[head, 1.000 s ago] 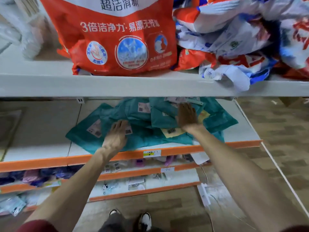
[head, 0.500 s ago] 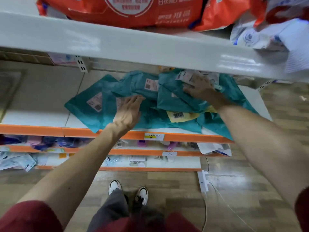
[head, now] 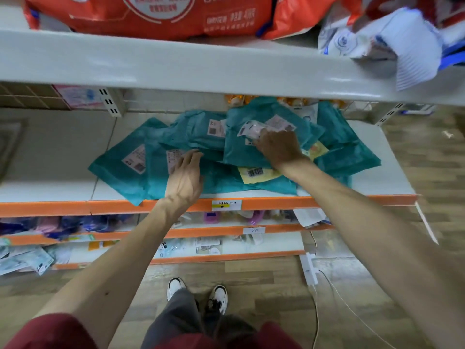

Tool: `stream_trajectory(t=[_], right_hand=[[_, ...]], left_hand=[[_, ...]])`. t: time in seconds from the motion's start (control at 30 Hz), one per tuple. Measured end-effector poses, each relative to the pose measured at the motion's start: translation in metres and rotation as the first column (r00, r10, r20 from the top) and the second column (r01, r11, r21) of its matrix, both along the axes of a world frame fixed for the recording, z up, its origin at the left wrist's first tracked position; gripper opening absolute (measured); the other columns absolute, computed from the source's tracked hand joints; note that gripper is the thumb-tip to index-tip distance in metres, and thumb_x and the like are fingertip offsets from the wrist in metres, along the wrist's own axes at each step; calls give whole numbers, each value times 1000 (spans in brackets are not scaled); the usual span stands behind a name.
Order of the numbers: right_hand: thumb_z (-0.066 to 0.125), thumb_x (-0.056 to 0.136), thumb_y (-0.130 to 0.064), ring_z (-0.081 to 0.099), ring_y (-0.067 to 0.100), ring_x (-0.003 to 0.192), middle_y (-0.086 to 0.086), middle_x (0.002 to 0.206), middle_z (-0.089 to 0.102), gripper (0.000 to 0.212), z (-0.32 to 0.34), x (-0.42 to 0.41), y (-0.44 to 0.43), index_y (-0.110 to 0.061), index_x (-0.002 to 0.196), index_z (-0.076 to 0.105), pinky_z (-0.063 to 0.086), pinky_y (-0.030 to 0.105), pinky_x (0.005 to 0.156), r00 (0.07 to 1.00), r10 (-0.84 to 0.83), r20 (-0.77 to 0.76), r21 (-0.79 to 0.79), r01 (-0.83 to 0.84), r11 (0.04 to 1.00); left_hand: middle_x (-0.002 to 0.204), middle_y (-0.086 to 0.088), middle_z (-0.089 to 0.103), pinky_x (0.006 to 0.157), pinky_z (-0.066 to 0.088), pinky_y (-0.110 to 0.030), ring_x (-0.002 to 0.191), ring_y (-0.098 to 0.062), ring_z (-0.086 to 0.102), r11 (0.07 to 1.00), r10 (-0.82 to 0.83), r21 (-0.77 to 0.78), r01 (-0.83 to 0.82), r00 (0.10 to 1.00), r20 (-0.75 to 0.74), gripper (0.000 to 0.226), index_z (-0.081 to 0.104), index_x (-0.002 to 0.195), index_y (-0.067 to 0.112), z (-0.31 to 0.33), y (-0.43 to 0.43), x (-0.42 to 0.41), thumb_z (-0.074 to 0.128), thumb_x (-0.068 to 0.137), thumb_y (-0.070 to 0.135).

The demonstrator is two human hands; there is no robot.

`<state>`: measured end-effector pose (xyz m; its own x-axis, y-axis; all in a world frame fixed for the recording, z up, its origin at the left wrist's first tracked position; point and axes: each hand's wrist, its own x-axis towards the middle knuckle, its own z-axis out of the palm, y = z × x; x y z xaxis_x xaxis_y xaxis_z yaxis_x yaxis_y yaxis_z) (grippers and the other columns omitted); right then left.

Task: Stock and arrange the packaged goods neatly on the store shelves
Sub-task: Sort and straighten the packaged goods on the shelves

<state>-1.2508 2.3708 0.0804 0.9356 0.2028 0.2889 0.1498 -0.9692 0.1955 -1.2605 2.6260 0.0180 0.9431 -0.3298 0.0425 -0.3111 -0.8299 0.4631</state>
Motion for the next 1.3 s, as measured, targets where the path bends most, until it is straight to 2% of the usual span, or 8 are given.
stream_trajectory(t=[0.17, 0.3, 0.43, 0.57, 0.8, 1.0, 1.2, 1.3], right_hand=[[35, 105, -38, 65, 27, 64, 8, 76, 64, 42, 19, -16, 25, -7, 89, 58, 49, 34, 53, 968, -235, -89, 244, 249, 937], [34, 104, -34, 63, 24, 77, 9, 88, 66, 40, 15, -17, 13, -8, 91, 61, 50, 35, 62, 884, -356, -302, 694, 460, 554], [38, 103, -30, 59, 25, 69, 6, 72, 58, 40, 3, -28, -8, -11, 71, 51, 42, 30, 52, 827, -404, -391, 783, 530, 327], [54, 98, -32, 69, 30, 84, 12, 88, 68, 32, -7, -36, -22, -7, 78, 59, 59, 51, 74, 787, -364, -498, 816, 568, 110], [58, 96, -30, 63, 20, 74, 8, 94, 67, 26, -20, -41, -20, -5, 98, 63, 50, 30, 54, 758, -364, -542, 747, 632, 204], [56, 97, -30, 62, 25, 80, 10, 99, 68, 29, -14, -32, -11, -3, 100, 64, 41, 26, 55, 760, -393, -517, 679, 644, 353], [57, 96, -31, 63, 20, 77, 5, 100, 67, 29, -5, -17, -2, -4, 106, 64, 49, 26, 57, 812, -378, -444, 673, 581, 457], [57, 96, -31, 66, 21, 78, 10, 102, 71, 29, -7, -8, 0, -5, 104, 64, 43, 23, 51, 814, -383, -436, 685, 577, 445]], left_hand=[[137, -12, 46, 94, 45, -52, 121, -38, 43, 995, 94, 38, -93, 995, -37, 58, 47, 132, 12, 6, 28, 2, 60, 76, 4], [131, -17, 45, 91, 44, -54, 119, -40, 43, 976, 194, 118, -182, 977, -94, 53, 43, 130, 5, 13, 43, 2, 61, 81, 12], [127, -20, 38, 88, 43, -55, 116, -41, 38, 944, 290, 202, -262, 949, -126, 51, 38, 126, 0, 19, 45, -2, 61, 84, 18], [130, -20, 32, 90, 41, -56, 119, -43, 34, 929, 339, 208, -305, 928, -152, 60, 33, 130, 0, 17, 38, -4, 64, 82, 18], [151, -30, 15, 105, 32, -54, 132, -46, 27, 827, 560, 146, -543, 774, -295, 102, 7, 149, -2, 19, 39, 12, 74, 82, 35], [111, -10, 64, 88, 54, -37, 97, -30, 62, 658, 528, -206, -724, 640, -558, 72, 57, 113, 12, 18, 52, 34, 89, 53, 36], [92, -18, 68, 71, 57, -41, 83, -35, 67, 624, 645, -293, -724, 689, -330, 53, 63, 97, 3, 67, 67, 48, 71, 77, 52], [116, -24, 58, 75, 50, -46, 100, -42, 62, 748, 644, -187, -637, 765, -31, 55, 49, 121, -3, 102, 57, 42, 60, 91, 41]])
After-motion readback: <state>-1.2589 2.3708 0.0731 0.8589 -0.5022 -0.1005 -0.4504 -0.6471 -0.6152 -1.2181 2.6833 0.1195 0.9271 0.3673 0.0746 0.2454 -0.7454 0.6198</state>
